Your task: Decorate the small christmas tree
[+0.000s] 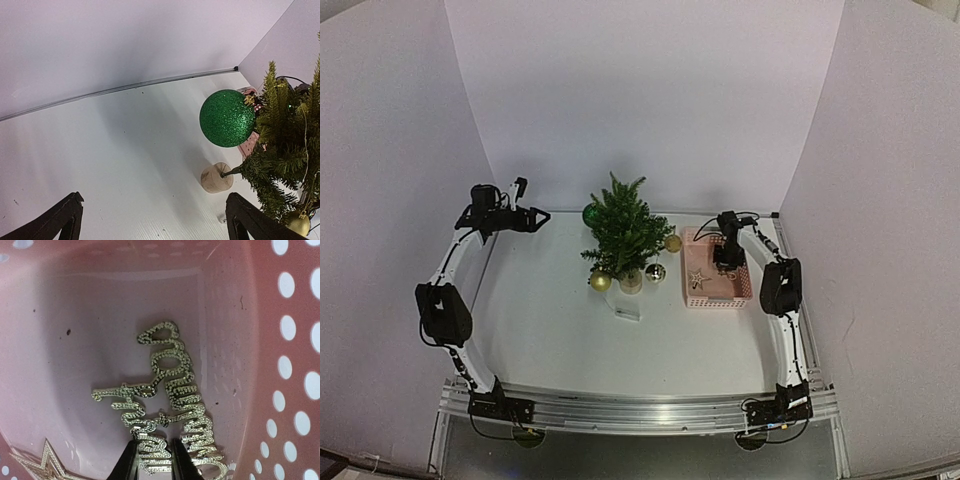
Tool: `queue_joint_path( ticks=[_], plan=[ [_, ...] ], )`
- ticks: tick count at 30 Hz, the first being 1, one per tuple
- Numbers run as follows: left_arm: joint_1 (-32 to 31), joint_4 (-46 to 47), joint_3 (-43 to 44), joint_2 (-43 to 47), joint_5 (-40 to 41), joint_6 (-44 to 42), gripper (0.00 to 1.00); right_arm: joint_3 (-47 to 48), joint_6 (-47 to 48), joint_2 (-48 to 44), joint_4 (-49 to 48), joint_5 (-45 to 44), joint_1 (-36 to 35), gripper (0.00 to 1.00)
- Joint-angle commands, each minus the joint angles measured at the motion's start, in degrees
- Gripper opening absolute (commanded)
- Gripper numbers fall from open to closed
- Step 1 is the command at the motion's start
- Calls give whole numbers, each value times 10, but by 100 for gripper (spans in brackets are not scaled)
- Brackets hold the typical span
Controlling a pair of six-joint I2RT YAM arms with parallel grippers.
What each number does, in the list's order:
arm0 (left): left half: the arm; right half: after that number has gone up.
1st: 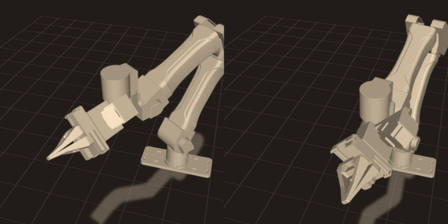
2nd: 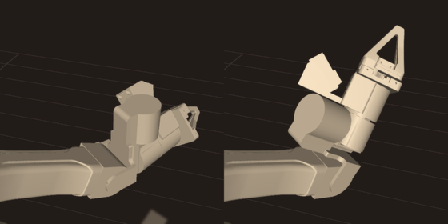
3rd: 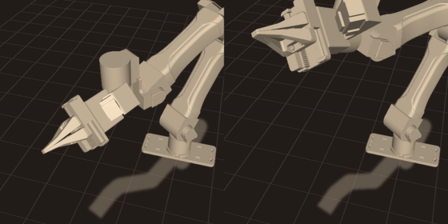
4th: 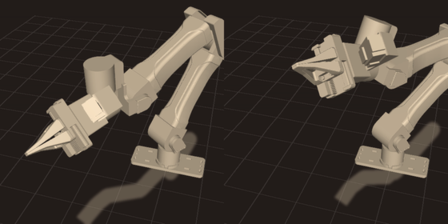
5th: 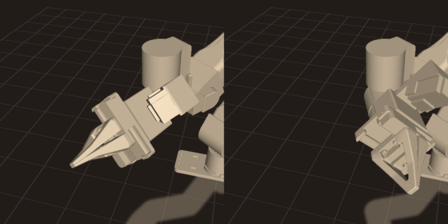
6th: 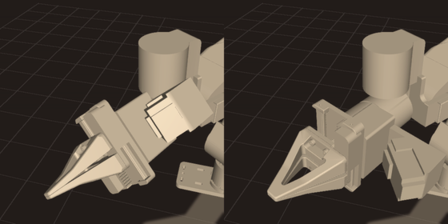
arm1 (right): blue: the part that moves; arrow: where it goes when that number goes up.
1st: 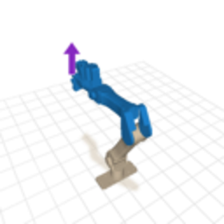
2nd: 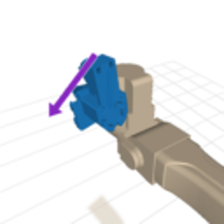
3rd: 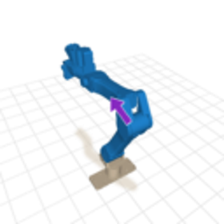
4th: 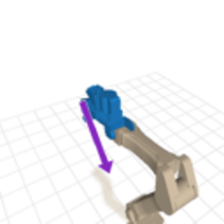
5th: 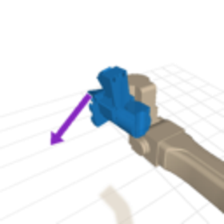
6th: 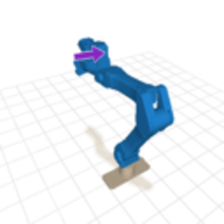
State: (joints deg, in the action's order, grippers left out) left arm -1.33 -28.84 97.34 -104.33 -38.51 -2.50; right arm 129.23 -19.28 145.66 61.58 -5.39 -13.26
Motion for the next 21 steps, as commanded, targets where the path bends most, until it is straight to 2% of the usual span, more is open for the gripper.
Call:
queue_joint_path(
  ticks=[1, 10, 21],
  plan=[
    [5, 24, 17, -4, -12, 7, 100, -24, 2, 16, 8, 2, -2, 18],
    [6, 26, 14, -3, -15, 9, 100, 1, 2, -3, 8, 12, -3, 8],
    [6, 30, 14, -2, -18, 12, 99, 1, 2, -24, 6, 15, -2, 7]
  ],
)
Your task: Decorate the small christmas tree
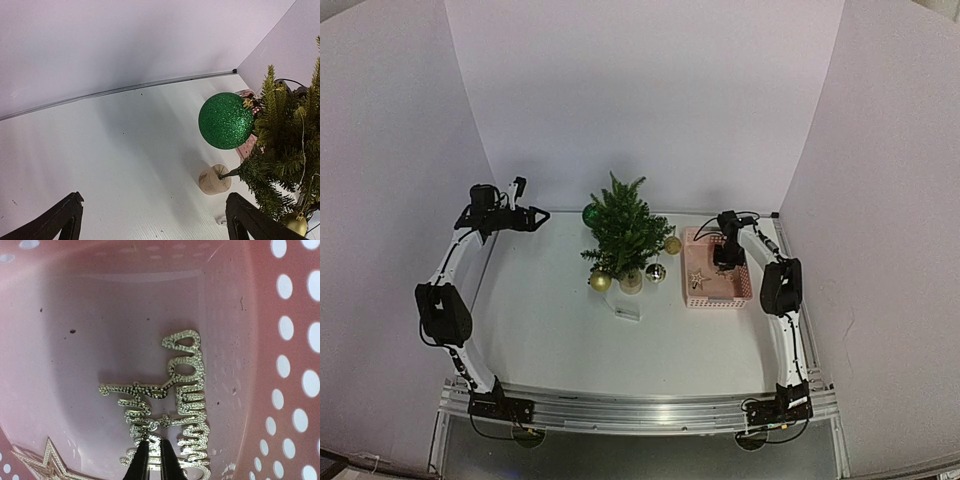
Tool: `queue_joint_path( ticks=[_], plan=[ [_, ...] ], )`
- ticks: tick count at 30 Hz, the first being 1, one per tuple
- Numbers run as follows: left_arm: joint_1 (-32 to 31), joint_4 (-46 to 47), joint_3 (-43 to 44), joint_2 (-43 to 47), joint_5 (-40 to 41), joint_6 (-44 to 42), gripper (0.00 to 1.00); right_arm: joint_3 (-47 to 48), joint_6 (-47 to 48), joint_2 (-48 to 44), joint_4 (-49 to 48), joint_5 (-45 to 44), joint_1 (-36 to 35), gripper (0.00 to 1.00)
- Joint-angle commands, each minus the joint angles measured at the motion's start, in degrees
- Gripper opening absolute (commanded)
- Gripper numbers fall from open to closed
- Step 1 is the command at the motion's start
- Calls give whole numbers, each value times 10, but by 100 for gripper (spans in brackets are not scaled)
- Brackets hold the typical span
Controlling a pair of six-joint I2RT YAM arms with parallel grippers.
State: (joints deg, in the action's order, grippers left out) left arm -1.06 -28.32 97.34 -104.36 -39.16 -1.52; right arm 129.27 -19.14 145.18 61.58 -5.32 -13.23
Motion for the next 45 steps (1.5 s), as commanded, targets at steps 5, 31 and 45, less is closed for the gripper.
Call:
queue_joint_path(
  ticks=[5, 31, 45],
  plan=[
    [4, 25, 13, 0, -13, 1, 100, -6, 4, -29, 6, 30, -3, 0],
    [4, 9, 31, -10, -15, -14, 99, -15, 204, -50, 60, 96, -3, 27],
    [8, -26, 57, -17, -24, -40, 99, 8, 385, -36, 80, 122, -3, 50]
  ],
)
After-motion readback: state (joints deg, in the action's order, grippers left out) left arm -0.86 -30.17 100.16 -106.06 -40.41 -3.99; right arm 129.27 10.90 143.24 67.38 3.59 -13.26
